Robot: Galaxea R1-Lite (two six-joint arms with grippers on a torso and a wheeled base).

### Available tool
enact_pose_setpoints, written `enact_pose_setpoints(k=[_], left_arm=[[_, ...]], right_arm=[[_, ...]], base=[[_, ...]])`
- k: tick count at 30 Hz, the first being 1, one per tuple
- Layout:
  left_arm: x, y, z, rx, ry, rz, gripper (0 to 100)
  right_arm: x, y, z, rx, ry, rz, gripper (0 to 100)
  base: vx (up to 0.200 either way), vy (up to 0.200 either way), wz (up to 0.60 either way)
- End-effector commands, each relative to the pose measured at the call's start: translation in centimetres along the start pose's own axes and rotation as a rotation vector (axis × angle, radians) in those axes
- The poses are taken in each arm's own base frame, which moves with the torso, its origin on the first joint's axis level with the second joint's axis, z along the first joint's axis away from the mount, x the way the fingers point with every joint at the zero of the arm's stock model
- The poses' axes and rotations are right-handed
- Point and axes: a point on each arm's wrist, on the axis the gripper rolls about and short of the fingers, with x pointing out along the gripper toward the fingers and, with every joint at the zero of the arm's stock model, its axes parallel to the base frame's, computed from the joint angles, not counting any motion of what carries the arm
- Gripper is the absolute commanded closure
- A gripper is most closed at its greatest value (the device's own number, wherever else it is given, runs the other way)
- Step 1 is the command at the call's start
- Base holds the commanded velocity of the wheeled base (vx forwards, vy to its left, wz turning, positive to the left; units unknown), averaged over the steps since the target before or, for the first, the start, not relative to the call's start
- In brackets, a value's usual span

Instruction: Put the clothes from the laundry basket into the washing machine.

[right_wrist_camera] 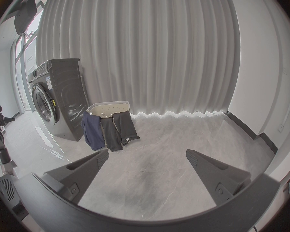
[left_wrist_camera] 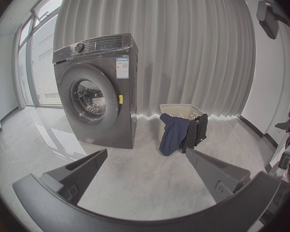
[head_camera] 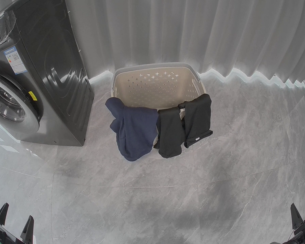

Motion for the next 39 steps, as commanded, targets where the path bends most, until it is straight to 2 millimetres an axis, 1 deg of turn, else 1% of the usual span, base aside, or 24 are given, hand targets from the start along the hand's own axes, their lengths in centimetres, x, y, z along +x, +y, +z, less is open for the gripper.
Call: enact_pose_setpoints(k=[1,16,22,28,37,39], left_arm=[[0.02,0.03,-0.52,-0.001,0.003,0.000,0],[0.02,0.04,-0.52,-0.003,0.002,0.005,0],[0.02,0.04,-0.54,-0.006,0.004,0.005,0],[0.00,0.04,-0.53,-0.006,0.001,0.006,0],[0.02,0.04,-0.52,-0.006,0.002,0.006,0],[0.02,0.04,-0.52,-0.006,0.002,0.006,0]], right_arm=[[0.04,0.00,-0.52,-0.001,0.006,-0.001,0],[0.04,0.00,-0.52,-0.001,0.006,0.000,0],[0.04,0.00,-0.52,-0.001,0.006,0.000,0],[0.04,0.00,-0.52,-0.001,0.006,0.000,0],[0.04,0.00,-0.52,-0.001,0.006,0.000,0],[0.04,0.00,-0.52,-0.001,0.006,0.000,0]], base=[[0.200,0.000,0.00],[0.200,0.000,0.00],[0.000,0.000,0.00],[0.000,-0.200,0.00],[0.000,0.000,0.00],[0.200,0.000,0.00]])
